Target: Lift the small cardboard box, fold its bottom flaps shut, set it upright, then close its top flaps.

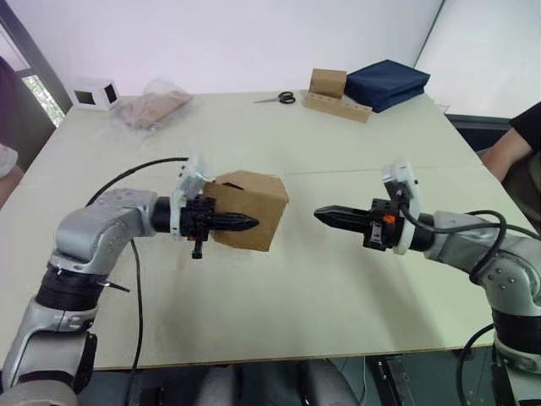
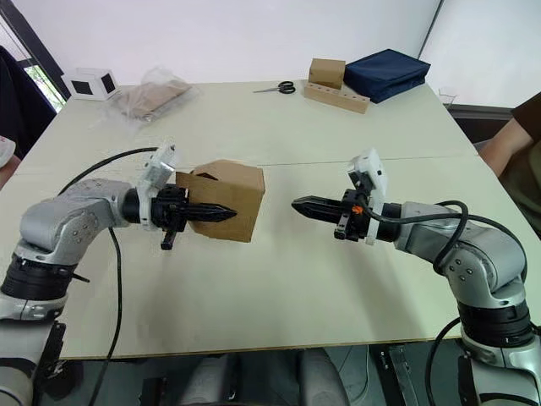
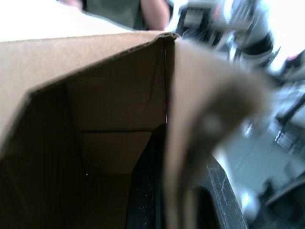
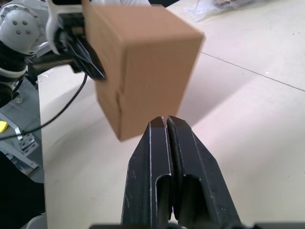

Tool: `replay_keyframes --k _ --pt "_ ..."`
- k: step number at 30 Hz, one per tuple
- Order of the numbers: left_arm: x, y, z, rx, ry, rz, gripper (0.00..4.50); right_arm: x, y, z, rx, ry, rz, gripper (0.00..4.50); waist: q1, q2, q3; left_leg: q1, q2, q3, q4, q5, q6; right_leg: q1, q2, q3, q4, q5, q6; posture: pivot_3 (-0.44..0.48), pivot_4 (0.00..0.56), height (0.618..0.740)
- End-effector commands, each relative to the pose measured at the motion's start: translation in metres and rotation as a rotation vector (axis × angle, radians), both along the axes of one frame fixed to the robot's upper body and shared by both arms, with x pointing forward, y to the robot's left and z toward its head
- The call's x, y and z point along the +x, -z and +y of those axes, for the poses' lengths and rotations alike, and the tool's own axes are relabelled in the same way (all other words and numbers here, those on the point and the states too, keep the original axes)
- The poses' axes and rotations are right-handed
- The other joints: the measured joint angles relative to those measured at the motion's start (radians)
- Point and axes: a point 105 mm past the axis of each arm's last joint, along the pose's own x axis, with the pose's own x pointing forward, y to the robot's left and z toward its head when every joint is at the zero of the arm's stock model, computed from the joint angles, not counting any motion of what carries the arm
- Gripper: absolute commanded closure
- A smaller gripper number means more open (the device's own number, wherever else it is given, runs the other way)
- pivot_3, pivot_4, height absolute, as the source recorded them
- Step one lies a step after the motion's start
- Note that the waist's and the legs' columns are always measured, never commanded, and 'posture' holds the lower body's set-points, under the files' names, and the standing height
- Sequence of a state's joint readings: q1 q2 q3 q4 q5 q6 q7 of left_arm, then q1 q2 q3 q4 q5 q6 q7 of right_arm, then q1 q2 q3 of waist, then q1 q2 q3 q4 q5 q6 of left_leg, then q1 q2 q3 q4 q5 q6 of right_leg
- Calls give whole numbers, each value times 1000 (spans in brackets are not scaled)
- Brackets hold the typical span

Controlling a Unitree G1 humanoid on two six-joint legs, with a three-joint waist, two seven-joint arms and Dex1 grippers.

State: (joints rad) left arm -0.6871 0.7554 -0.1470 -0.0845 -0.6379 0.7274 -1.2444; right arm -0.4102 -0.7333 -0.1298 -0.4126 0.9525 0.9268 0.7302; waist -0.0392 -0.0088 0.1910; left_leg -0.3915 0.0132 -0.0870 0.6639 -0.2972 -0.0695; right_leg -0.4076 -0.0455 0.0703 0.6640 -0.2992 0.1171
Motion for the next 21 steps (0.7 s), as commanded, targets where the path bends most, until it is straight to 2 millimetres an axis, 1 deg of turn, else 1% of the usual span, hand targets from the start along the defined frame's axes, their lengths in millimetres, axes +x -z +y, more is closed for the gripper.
replay_keyframes --k 1,4,7,9,12,16,19,21 --pt "7 -15 0 171 45 -142 4500 -6 -6 8 13 -23 -56 4461 0 0 0 0 0 0 0 0 0 0 0 0 0 0 0 0 150 740" --pt "20 -15 3 382 72 -233 4500 -6 -4 14 31 -30 -53 4461 -1 0 0 0 0 0 0 0 0 0 0 0 0 0 0 0 150 740" --pt "25 -28 -1 475 160 -293 4500 -8 -1 19 42 -37 -47 4461 -2 0 0 0 0 0 0 0 0 0 0 0 0 0 0 0 150 740" --pt "25 -34 -5 533 224 -285 4500 -9 1 22 50 -37 -42 4461 -2 0 0 -1 0 0 0 0 0 0 1 0 0 0 0 0 150 740" --pt "24 -33 -8 597 261 -230 4500 -10 3 23 57 -34 -40 4461 -2 0 1 -1 0 0 0 0 0 -1 1 0 0 0 0 0 150 740" --pt "17 -22 -6 672 312 -161 4500 -12 6 25 67 -27 -38 4461 -7 0 1 -1 0 0 0 -1 1 -1 1 1 0 0 0 0 150 740" --pt "31 2 4 816 320 -159 4500 -16 10 27 83 -11 -32 4461 -4 0 1 -1 0 -1 0 -1 1 -1 1 0 1 0 0 0 150 740" --pt "39 8 3 846 308 -153 4500 -18 11 28 93 -1 -29 4461 -1 0 1 -1 0 -1 0 -1 2 -1 1 0 1 0 0 0 150 740"
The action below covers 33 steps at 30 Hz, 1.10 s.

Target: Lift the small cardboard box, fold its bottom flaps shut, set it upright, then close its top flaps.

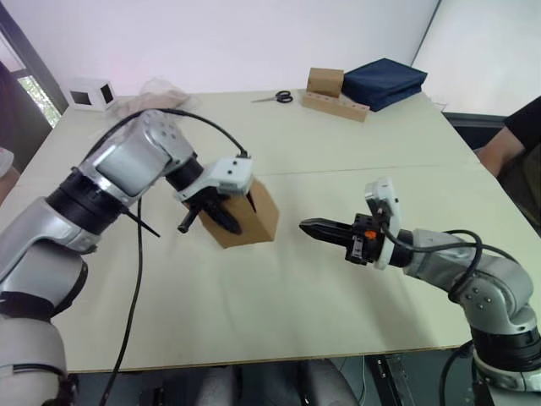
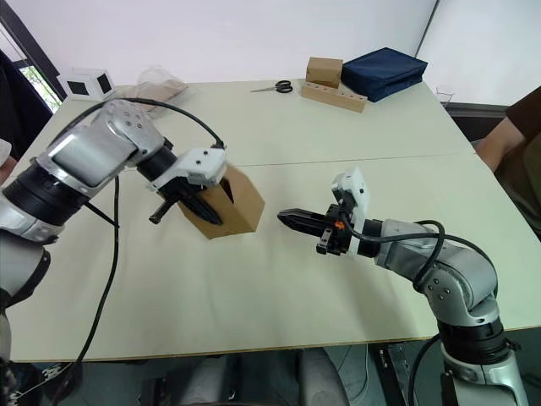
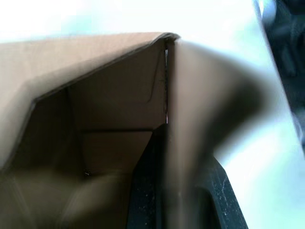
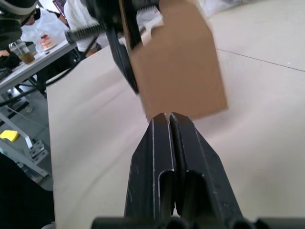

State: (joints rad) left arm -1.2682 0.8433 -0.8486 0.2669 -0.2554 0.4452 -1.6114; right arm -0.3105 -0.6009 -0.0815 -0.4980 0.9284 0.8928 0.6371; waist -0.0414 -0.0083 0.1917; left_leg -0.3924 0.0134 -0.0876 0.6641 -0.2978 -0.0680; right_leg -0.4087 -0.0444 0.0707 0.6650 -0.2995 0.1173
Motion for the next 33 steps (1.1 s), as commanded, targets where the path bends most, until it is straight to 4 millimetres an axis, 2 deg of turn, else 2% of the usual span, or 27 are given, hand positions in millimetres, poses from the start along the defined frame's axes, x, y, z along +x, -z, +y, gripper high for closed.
replay_keyframes --k 1,5,14,17,21,26,33 --pt "16 2 1 61 -8 -58 4500 -8 -10 6 25 -5 -59 4461 3 0 0 -1 0 0 1 0 0 0 0 0 0 0 0 0 150 740" --pt "25 4 -7 69 -9 -85 4500 -11 -9 7 28 3 -57 4461 8 0 0 -1 -1 0 1 0 0 1 -1 0 0 0 0 0 150 740" --pt "19 9 -23 68 57 -116 4500 -13 -7 8 25 6 -48 4461 1 0 0 0 0 0 1 0 0 0 0 0 0 0 0 0 150 740" --pt "17 12 -25 77 70 -131 3680 -13 -6 9 25 2 -46 4500 3 0 0 0 0 0 1 0 0 0 0 0 0 0 0 0 150 740" --pt "14 14 -27 75 78 -135 2056 -13 -6 10 25 -3 -43 4500 0 0 0 0 0 0 1 0 0 0 0 0 0 0 0 0 150 740" --pt "9 -5 -38 23 79 -144 107 -13 -5 11 20 -8 -40 4500 -1 0 0 0 0 0 1 0 0 0 0 0 1 0 0 0 150 740" --pt "1 -36 -43 -41 67 -157 44 -14 -5 10 15 -13 -41 4500 -1 0 0 0 0 0 1 0 0 0 0 0 0 0 0 0 150 740"
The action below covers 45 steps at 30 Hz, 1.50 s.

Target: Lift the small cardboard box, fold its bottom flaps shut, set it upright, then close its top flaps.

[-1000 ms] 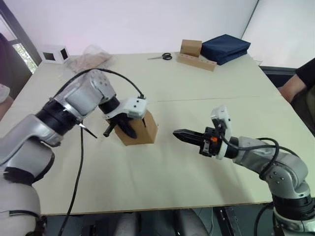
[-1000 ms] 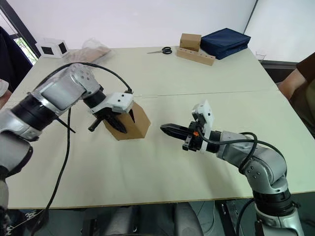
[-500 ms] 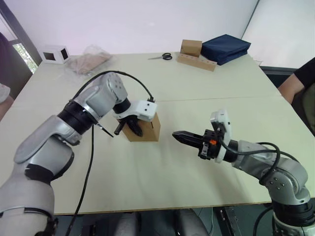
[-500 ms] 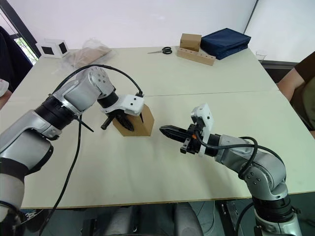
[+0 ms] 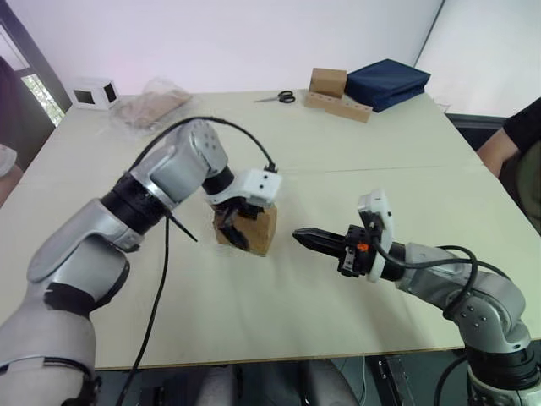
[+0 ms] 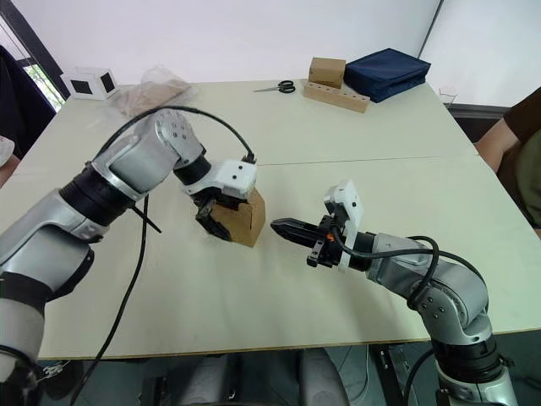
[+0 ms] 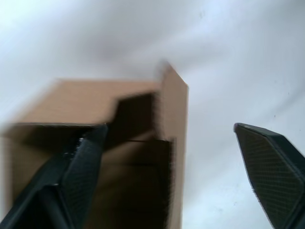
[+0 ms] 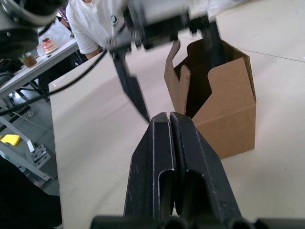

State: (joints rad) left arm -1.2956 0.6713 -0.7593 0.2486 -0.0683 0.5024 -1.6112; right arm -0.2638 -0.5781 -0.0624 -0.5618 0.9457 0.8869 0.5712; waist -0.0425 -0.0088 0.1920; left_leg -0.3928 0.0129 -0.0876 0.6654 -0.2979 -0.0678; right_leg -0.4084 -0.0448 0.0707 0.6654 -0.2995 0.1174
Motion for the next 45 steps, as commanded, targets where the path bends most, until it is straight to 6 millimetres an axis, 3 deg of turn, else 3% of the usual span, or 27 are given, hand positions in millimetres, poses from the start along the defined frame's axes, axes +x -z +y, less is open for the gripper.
replay_keyframes --k 1,6,10,14,16,19,20,28,31,33,37,45 --pt "-6 -31 -2 -66 3 -36 44 -4 -10 2 5 -26 -48 4500 -1 0 0 0 0 0 0 0 0 0 0 0 0 0 0 0 150 740" --pt "-10 -55 4 -116 -34 -49 44 -4 -10 3 0 -37 -52 4500 -2 0 0 0 0 0 0 0 0 0 0 0 0 0 0 0 150 740" --pt "-9 -74 21 -167 -106 -65 44 -2 -11 3 -5 -41 -59 4500 -2 0 0 0 0 0 0 0 0 0 0 0 0 0 0 0 150 740" --pt "-3 -102 37 -332 -223 -71 44 3 -11 5 -7 -21 -81 4500 -1 0 0 0 0 0 0 0 0 0 0 0 1 0 0 0 150 740" --pt "0 -108 43 -394 -276 -64 44 4 -10 5 -13 -16 -90 4500 -1 0 0 0 0 0 0 0 0 0 0 0 1 0 0 0 150 740" --pt "7 -107 70 -528 -400 -63 44 11 -7 8 -43 4 -120 4500 -5 1 -1 0 0 0 0 0 0 0 0 0 1 0 0 0 150 740" --pt "8 -103 78 -561 -423 -64 44 14 -6 8 -59 11 -131 4500 -10 2 -1 1 0 0 0 0 0 0 0 0 1 0 0 0 150 740" --pt "11 -46 129 -745 -600 -79 3186 33 13 8 -205 73 -187 4500 -18 0 0 0 1 0 1 0 1 -1 -1 0 2 0 0 0 150 740" --pt "16 -10 143 -758 -695 -82 4350 37 19 15 -214 66 -186 4500 -13 0 0 0 0 1 1 0 1 -1 -1 0 2 0 0 0 150 740" --pt "16 -1 144 -763 -702 -88 4448 38 21 16 -223 62 -188 4500 -5 0 0 0 0 0 1 0 1 -1 -1 0 2 0 0 0 150 740" --pt "16 40 136 -695 -687 -87 4448 39 27 25 -221 40 -161 4500 2 0 -1 0 0 1 1 0 0 -1 -1 0 2 0 0 0 150 740" --pt "18 70 119 -717 -668 -18 4448 42 30 34 -208 34 -136 4500 -1 0 -1 1 0 1 1 0 0 -1 -1 0 3 0 0 0 150 740"
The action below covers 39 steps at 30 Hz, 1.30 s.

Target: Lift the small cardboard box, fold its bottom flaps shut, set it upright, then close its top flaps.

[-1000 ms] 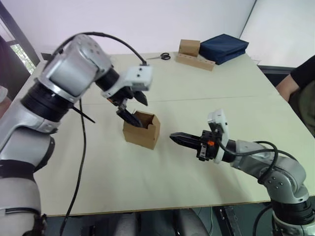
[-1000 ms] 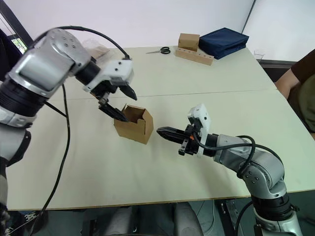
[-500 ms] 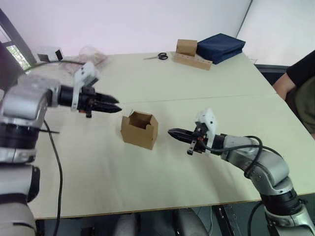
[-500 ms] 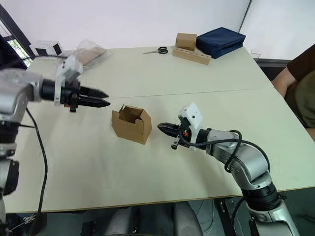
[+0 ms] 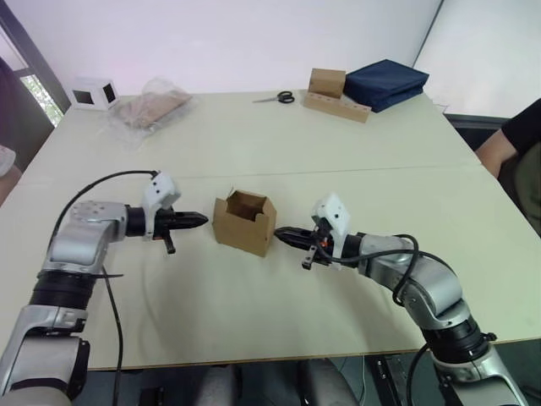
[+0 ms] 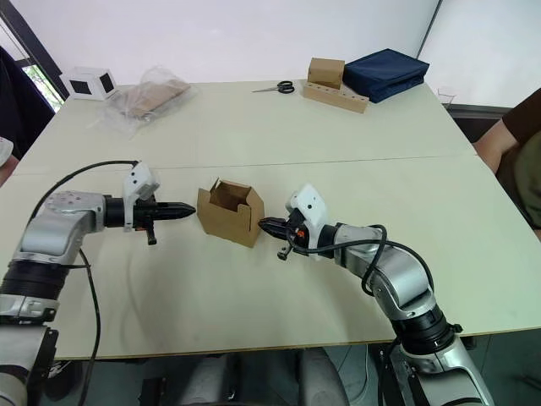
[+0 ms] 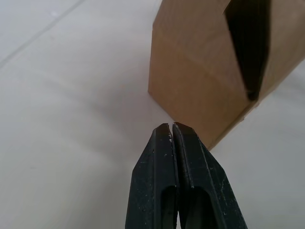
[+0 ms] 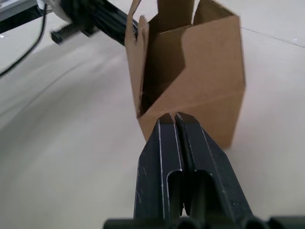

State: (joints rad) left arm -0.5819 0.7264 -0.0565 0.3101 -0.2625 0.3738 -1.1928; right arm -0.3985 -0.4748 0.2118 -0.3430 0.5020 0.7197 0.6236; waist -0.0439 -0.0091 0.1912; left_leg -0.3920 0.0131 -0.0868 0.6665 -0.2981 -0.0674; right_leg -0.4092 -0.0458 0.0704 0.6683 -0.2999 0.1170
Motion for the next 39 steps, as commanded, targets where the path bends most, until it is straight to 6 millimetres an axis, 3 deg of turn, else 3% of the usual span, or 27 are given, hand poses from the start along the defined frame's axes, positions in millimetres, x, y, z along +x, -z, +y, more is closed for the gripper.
replay_keyframes --k 1,13,21,26,36,39 --pt "-2 3 -9 -20 46 -6 4448 2 -8 4 7 -6 -29 4500 1 0 0 0 0 0 0 0 0 0 0 0 0 0 0 0 150 740" --pt "-22 17 -31 -21 180 73 4448 7 -6 1 -12 -6 -18 4500 0 0 0 0 0 0 0 0 0 0 0 0 0 0 0 0 150 740" --pt "-32 18 -44 -39 219 89 4448 8 -1 -12 -42 11 -1 4500 1 0 0 0 0 0 0 0 0 0 0 0 0 0 0 0 150 740" --pt "-32 19 -37 -18 196 80 4448 9 2 -22 -68 28 0 4500 0 0 0 0 0 0 0 0 0 0 0 0 0 0 0 0 150 740" --pt "-27 2 -18 -3 144 32 4448 6 1 -22 -81 -4 13 4500 0 0 0 0 0 0 0 0 0 0 0 0 0 0 0 0 150 740" --pt "-29 -7 -9 9 138 15 4448 10 0 -33 -117 20 -15 4500 0 0 0 0 0 0 0 0 0 0 0 0 0 0 0 0 150 740"
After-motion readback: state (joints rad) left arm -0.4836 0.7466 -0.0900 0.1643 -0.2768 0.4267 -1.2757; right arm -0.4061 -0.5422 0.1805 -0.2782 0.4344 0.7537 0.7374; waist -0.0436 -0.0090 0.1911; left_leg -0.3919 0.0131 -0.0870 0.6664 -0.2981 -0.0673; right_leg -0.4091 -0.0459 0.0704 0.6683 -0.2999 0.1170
